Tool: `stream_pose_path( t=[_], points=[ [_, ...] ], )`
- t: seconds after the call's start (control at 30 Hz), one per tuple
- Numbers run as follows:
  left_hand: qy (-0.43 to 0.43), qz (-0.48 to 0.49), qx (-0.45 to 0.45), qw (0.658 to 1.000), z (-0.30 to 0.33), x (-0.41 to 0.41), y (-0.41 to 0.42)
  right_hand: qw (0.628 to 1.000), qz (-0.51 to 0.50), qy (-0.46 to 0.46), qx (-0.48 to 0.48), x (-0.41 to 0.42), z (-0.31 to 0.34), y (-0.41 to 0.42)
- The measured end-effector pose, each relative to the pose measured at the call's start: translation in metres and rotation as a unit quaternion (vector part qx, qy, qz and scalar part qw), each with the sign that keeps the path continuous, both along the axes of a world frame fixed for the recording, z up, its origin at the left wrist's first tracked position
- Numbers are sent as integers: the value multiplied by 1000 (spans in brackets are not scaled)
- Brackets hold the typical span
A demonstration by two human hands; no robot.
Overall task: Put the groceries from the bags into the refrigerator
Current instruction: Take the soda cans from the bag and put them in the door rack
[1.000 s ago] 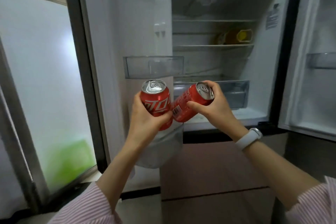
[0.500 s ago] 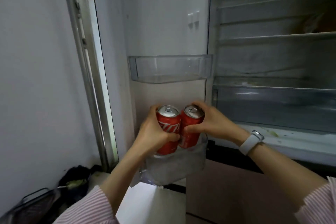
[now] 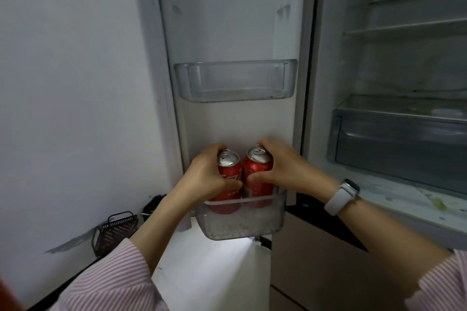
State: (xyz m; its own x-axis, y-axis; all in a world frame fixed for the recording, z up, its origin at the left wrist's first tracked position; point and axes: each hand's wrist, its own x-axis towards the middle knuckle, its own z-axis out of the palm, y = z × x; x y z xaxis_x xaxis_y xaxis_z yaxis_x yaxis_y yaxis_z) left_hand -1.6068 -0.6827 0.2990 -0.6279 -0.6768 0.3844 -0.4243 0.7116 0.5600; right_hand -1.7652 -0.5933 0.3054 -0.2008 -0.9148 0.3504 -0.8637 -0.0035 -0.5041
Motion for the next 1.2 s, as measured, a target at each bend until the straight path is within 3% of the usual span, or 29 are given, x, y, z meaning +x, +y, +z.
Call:
stream_pose_path(
  t=[0.23,0.47,0.7,0.87,1.03,1.2],
  points=[
    [-53,47,-140,988,-5,4,6,1000,13,16,5,3,-9,6],
    [-43,24,-191,980,-6,14,10,995,24,90,-44,7,-15,7],
    [47,30,-261,964,-10,36,13,977,-17,131,-168,33,-18,16],
    [126,111,-308,936,-19,93,10,953,11,148,-264,95,-12,11],
    [20,190,-299,935,-54,210,-28,952,86,146,-256,198,-42,-29],
    [-134,290,-216,923,-110,370,-63,963,168,145,-153,334,-99,-100]
  ],
)
